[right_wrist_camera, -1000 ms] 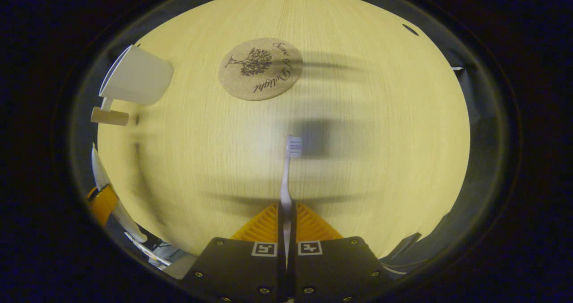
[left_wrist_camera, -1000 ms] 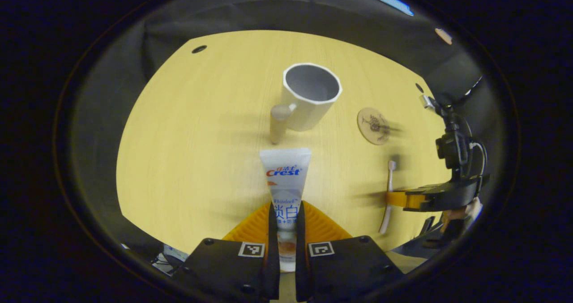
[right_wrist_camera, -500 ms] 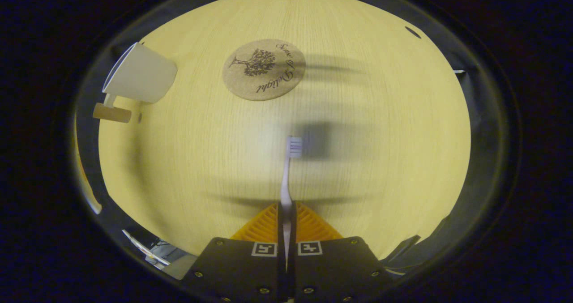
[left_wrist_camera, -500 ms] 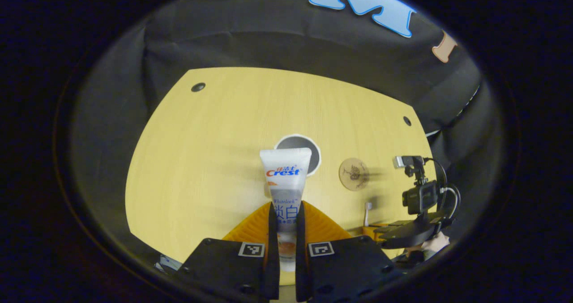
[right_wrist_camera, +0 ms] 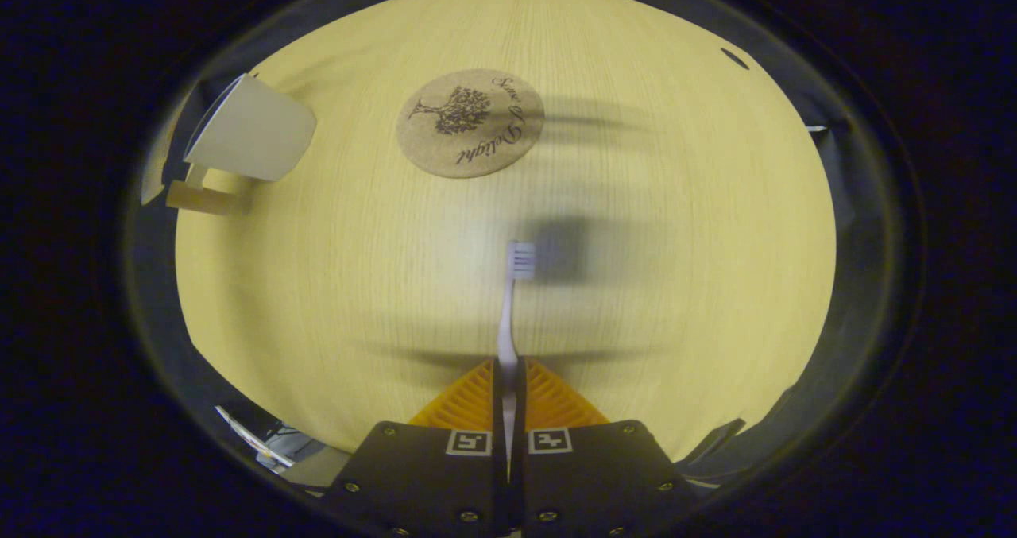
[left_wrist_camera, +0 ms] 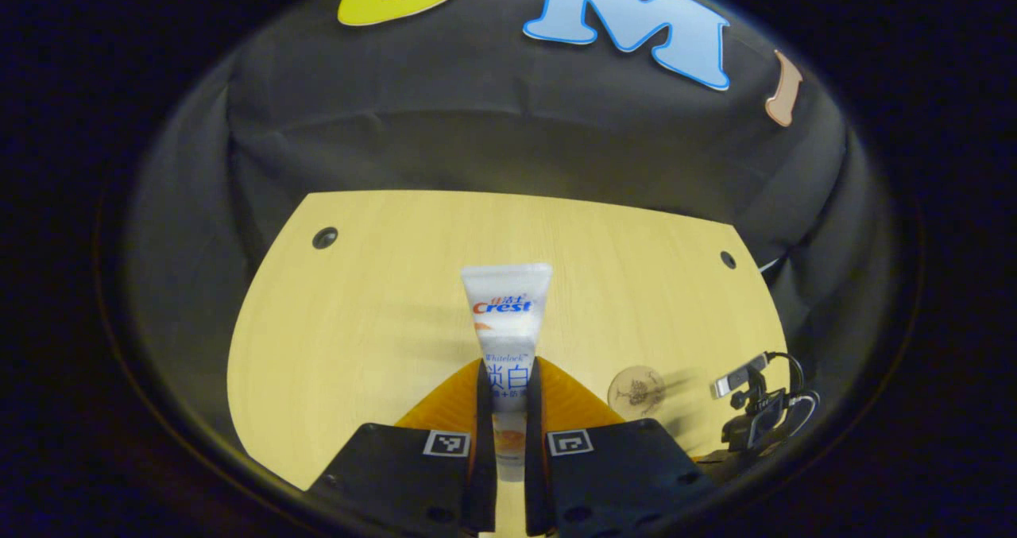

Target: Put the toothbrush and toothpaste on the desktop into the cup, then pick up the cup and place it on the coaster on the desktop.

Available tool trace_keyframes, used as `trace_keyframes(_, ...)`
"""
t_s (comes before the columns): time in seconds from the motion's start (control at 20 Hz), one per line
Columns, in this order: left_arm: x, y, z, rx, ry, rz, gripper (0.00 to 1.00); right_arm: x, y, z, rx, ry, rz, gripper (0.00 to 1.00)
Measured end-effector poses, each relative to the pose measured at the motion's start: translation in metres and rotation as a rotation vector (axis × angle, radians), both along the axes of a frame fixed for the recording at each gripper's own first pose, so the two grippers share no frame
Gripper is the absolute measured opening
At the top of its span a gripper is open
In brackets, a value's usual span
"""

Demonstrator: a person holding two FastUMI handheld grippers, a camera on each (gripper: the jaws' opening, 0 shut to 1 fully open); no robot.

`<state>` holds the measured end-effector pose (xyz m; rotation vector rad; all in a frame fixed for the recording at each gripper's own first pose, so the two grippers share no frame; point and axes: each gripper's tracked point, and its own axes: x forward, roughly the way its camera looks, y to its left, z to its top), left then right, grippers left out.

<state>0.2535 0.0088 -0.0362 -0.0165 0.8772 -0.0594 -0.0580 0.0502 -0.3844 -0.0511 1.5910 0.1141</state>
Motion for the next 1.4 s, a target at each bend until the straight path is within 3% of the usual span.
trace_keyframes(0.35, 0.037, -0.015, -0.009, -0.073, -0.135, -0.021, 0.21, -0.001, 0.000, 0.000, -0.004, 0.011, -0.006, 0.02)
trace_keyframes(0.55, 0.038, -0.005, -0.016, -0.046, -0.200, -0.001, 0.22, 0.000, 0.000, -0.001, -0.004, 0.014, -0.008, 0.02)
trace_keyframes(0.65, 0.032, -0.011, -0.023, -0.085, -0.187, -0.023, 0.22, -0.001, 0.000, -0.001, -0.003, 0.017, -0.009, 0.02)
trace_keyframes(0.7, 0.024, -0.017, -0.024, -0.126, -0.178, -0.034, 0.28, 0.000, 0.000, 0.000, -0.002, 0.017, -0.010, 0.02)
trace_keyframes(0.9, 0.023, -0.009, -0.012, -0.120, -0.240, -0.018, 1.00, 0.000, 0.000, 0.004, -0.008, 0.009, -0.005, 0.02)
trace_keyframes(1.0, 0.023, -0.009, -0.004, -0.099, -0.257, -0.027, 0.96, 0.000, 0.000, 0.000, -0.011, 0.003, -0.008, 0.03)
trace_keyframes(1.05, 0.022, -0.009, 0.000, -0.094, -0.263, -0.029, 1.00, 0.000, 0.000, -0.001, -0.012, -0.002, -0.010, 0.03)
trace_keyframes(1.1, 0.023, -0.009, 0.003, -0.093, -0.273, -0.034, 0.92, 0.000, 0.000, 0.000, -0.013, -0.009, -0.013, 0.03)
trace_keyframes(1.15, 0.023, -0.010, 0.005, -0.091, -0.279, -0.037, 0.96, 0.000, 0.000, 0.000, -0.013, -0.016, -0.013, 0.03)
trace_keyframes(1.4, 0.020, -0.004, 0.018, -0.057, -0.323, -0.061, 0.96, 0.000, 0.000, 0.002, 0.011, -0.051, -0.069, 0.02)
